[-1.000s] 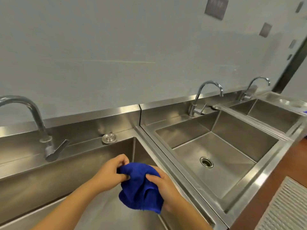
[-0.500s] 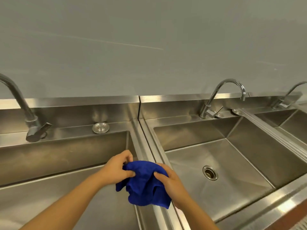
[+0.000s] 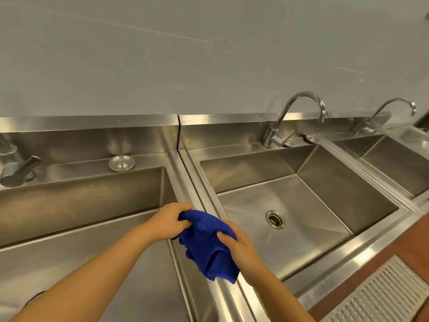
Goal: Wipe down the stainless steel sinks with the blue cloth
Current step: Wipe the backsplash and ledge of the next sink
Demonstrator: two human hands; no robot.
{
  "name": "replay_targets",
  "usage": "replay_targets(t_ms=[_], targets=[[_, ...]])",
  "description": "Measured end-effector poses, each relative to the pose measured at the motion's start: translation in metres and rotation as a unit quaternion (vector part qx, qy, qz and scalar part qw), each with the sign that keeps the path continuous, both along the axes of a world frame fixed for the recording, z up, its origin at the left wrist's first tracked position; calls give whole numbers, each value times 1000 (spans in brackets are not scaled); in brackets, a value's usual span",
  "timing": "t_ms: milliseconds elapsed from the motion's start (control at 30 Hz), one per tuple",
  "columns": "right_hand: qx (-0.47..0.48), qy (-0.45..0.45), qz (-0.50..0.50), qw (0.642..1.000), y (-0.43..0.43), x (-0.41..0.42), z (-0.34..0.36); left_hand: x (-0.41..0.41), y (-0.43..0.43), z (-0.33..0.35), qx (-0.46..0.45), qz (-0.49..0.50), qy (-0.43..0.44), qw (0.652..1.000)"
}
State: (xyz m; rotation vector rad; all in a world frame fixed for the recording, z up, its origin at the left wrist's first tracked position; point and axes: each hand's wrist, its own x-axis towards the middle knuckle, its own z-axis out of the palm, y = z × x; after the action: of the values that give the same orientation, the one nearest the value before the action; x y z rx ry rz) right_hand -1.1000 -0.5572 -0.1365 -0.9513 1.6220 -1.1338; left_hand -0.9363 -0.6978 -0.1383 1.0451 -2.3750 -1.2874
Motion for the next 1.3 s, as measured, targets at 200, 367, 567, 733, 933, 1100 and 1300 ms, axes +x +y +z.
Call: replay_targets(t_ms=[200,367,567,733,933,1100,1300], targets=[[0,-15,-13,1000,2,-24,-2,-22,1,2,-17,-9,-14,1000],[-11,-17,-8,1000,4,-49,-10,-53,10,-4,-23,23,-16,999],[3,-7,29,1000,9,-115,-17,-112,28,-15,-38,50,-31,998],[-16,16,76,997,4,-157,-20,-141,39,-22,-78,79,-69,991],[-20,223,194,955,3,-156,-51,-127,43,-30,-130,160,-209,956],[54,436,368,819,36,-119,-91,-102,49,-51,-84,108,-365,921],[38,516,324,792,19,-97,-100,-94,55,-69,-42,67,-417,906]])
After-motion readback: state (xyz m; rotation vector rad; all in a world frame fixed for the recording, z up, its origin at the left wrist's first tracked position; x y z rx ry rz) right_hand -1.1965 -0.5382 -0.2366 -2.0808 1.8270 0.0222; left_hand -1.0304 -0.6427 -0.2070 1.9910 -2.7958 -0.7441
